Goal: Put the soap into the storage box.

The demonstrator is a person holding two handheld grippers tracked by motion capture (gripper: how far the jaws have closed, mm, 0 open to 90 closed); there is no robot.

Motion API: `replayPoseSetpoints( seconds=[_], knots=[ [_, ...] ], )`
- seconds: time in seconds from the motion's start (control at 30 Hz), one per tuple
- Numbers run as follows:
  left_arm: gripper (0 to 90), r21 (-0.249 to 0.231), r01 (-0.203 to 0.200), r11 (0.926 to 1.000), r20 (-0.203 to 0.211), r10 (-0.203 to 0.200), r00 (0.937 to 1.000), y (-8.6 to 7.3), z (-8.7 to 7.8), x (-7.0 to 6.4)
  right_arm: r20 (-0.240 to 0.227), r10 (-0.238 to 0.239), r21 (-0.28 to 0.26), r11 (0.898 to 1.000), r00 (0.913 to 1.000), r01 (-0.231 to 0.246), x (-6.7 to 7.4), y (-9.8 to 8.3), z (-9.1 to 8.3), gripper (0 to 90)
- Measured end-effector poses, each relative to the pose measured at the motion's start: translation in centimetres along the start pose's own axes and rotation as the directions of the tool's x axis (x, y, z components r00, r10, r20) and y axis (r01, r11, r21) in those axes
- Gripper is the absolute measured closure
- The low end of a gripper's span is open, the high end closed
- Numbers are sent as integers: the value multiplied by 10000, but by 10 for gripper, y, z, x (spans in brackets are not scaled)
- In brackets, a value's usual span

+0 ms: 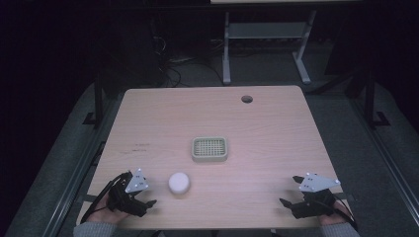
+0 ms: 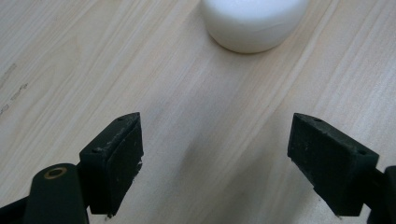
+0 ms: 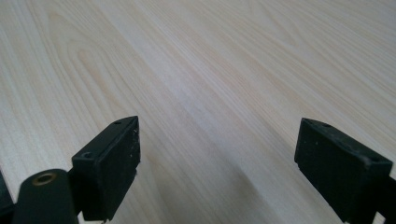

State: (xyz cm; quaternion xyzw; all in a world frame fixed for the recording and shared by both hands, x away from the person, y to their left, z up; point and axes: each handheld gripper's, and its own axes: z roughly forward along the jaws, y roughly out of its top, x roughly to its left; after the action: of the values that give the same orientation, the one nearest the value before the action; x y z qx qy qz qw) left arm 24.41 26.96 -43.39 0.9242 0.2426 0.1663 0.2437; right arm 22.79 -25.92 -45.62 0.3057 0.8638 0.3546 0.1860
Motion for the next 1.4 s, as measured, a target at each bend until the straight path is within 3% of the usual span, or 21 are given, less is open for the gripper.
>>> replayPoseSetpoints(
  seconds=[0.17,0.2,0.43,1.03,1.13,1.2,1.4],
  knots=[
    [176,39,-177,9998,-24,177,9998,1,0,-1,83,105,25,9999,9999,-105,-3,-1,-1,138],
    [176,-41,-33,10000,52,34,10000,1,0,-3,91,107,25,9999,9999,-107,-3,-1,-1,138],
    [172,13,-112,9999,229,112,9997,5,3,-4,113,107,4,9999,9999,-107,-4,-2,-2,138],
    [171,236,-710,9972,318,703,9970,26,4,-7,273,206,9,9998,9994,-207,-6,-3,-4,138],
    [171,341,-952,9949,450,937,9946,32,7,-8,222,200,28,9998,9996,-201,-5,-2,-3,138],
    [171,434,-1042,9936,752,1007,9921,34,11,-8,152,135,59,9999,9998,-136,-4,-2,-2,138],
    [171,704,-1345,9884,936,1277,9874,44,20,-9,98,6,58,10000,10000,-6,-2,-1,-2,138]
  ],
)
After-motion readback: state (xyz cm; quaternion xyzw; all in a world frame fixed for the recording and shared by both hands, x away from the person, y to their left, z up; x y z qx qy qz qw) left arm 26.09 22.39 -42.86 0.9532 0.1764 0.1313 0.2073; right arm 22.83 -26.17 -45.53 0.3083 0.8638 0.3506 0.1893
